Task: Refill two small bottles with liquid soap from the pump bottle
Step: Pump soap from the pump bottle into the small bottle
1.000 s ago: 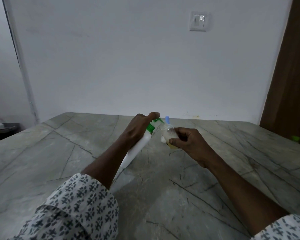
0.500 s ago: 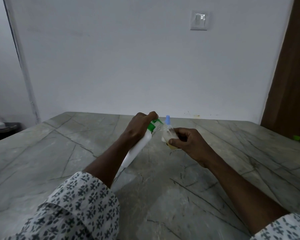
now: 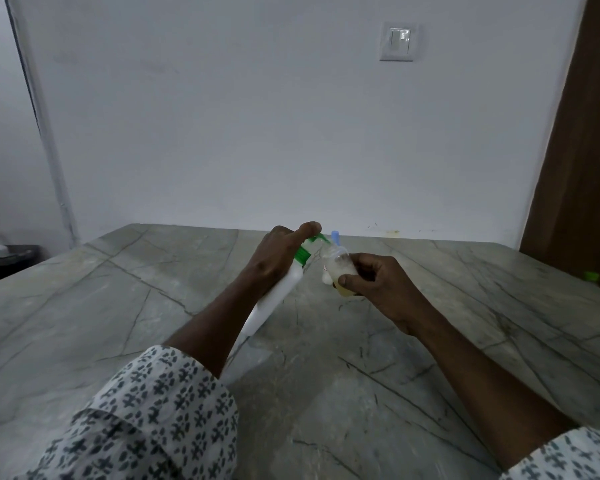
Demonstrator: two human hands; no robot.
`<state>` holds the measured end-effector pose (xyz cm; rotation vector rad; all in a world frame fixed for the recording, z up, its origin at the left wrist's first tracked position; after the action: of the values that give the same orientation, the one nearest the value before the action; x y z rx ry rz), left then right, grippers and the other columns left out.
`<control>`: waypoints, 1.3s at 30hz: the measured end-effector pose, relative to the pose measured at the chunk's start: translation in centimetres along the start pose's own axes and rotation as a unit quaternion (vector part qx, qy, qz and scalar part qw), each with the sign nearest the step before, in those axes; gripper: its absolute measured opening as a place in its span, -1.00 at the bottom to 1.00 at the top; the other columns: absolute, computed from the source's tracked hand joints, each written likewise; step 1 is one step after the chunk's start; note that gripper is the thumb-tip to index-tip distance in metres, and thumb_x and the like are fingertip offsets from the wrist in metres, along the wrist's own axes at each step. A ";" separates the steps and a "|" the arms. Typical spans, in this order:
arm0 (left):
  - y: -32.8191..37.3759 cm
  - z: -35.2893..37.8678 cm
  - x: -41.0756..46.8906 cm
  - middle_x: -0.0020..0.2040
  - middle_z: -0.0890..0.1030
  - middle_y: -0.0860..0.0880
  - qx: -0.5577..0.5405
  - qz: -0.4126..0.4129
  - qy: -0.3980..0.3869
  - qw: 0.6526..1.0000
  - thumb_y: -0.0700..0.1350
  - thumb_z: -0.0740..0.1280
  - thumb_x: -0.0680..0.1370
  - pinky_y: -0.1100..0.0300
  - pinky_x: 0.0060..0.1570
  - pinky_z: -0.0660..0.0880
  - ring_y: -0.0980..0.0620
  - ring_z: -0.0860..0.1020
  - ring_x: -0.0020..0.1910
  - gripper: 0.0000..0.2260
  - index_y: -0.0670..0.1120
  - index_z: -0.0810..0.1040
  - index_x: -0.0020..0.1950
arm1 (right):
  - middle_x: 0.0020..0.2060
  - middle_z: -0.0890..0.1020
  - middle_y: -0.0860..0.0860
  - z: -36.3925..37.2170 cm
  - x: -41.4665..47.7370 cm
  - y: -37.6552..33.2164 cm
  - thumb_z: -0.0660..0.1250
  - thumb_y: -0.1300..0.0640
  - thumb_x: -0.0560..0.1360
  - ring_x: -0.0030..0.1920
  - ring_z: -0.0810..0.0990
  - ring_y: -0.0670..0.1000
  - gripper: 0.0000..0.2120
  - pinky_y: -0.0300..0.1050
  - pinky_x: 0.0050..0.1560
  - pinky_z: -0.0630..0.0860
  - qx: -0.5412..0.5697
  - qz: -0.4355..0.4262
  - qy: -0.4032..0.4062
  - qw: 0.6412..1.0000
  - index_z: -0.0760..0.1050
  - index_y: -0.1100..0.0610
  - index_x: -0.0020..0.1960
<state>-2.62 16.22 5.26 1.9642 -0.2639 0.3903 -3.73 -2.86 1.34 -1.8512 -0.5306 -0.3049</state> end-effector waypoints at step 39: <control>0.4 -0.1 -0.4 -0.22 0.67 -0.27 0.018 -0.003 0.004 1.000 0.45 0.22 0.29 -0.15 0.01 0.56 -0.11 0.56 -0.32 -0.27 -0.25 0.67 -0.20 | 0.04 0.70 0.01 0.1 -0.1 0.0 0.45 0.21 0.45 0.03 0.69 -0.01 -0.65 0.04 0.12 0.62 -0.002 0.002 0.004 1.000 0.58 0.11 0.23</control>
<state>-3.14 16.15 5.46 1.9976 -0.2462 0.4010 -3.84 -2.79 1.31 -1.8542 -0.5217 -0.3115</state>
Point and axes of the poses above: each hand's wrist, its own x-axis towards the middle knuckle, its own z-axis out of the palm, y = z × x, the point moved 5 cm from there along x, towards the middle knuckle
